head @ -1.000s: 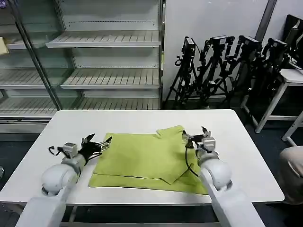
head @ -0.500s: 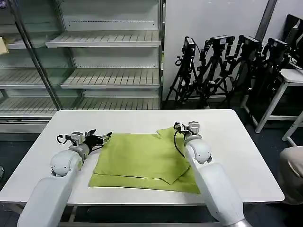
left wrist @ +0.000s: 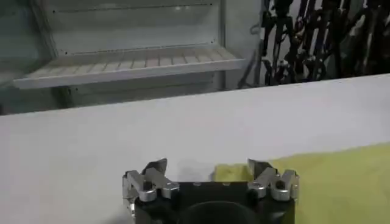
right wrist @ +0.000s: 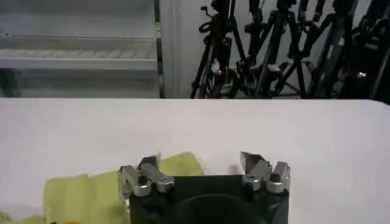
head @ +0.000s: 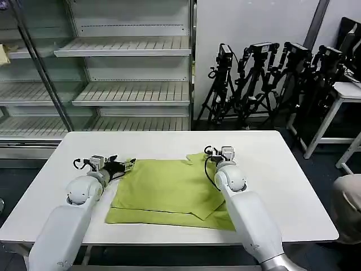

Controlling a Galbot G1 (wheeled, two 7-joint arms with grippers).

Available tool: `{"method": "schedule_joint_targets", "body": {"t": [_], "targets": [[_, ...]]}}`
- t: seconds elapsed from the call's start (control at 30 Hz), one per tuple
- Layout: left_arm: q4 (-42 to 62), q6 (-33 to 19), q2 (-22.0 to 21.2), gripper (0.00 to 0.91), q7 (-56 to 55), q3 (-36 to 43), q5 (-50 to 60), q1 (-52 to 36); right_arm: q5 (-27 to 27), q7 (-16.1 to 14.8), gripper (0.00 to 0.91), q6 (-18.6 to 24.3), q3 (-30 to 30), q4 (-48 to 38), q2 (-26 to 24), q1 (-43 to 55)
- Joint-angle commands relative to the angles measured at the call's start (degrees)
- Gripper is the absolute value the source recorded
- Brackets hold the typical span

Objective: Fold and organize the clothes.

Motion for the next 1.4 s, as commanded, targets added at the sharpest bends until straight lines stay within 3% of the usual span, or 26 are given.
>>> {"method": "schedule_joint_targets", "body": {"t": [0.03,0.1,0.13,0.17,0.2,0.23,0.27,0.77,1.03,1.4], "targets": [[1.87,0.26,-0.37,0.907,0.27,0.59,0.28,-0.95,0.95,0.01,0.907,0.0,-0.17,-1.8,0.6,0.72],[1.94,0.34,-0.48,0.907,0.25,0.57,0.3,-0.87,1.0,0.0,0.907,0.0,-0.2,-1.96,0.71,0.79],[1.91,0.49,-0.56,0.736,0.3,0.54,0.31,-0.87,1.03,-0.01,0.907,-0.01,-0.23,-2.02,0.73,0.83],[1.88,0.67,-0.63,0.453,0.3,0.46,0.27,-0.86,1.06,-0.02,0.232,-0.01,-0.3,-2.06,0.7,0.85],[1.77,1.02,-0.64,0.111,0.57,0.4,0.18,-0.82,1.06,-0.01,0.0,-0.03,-0.39,-2.13,0.69,0.89],[1.72,1.08,-0.62,0.03,0.69,0.41,0.16,-0.81,1.15,-0.04,0.0,-0.04,-0.42,-2.24,0.69,0.91],[1.67,1.08,-0.66,0.01,0.67,0.43,0.14,-0.77,1.46,-0.03,0.0,-0.05,-0.43,-2.29,0.68,0.92],[1.39,0.79,-1.21,0.01,2.09,-0.03,0.12,0.03,2.03,-1.72,0.0,0.03,-0.51,-1.9,0.46,0.75],[1.08,-0.37,-0.81,0.01,2.23,0.01,-0.26,-0.13,-0.56,-4.26,0.0,0.18,-0.64,-1.07,0.38,0.59],[-4.44,-0.75,0.88,0.01,1.28,-1.66,-2.94,2.56,-0.68,-4.36,0.0,0.12,-1.23,9.44,-3.55,-3.7]]}}
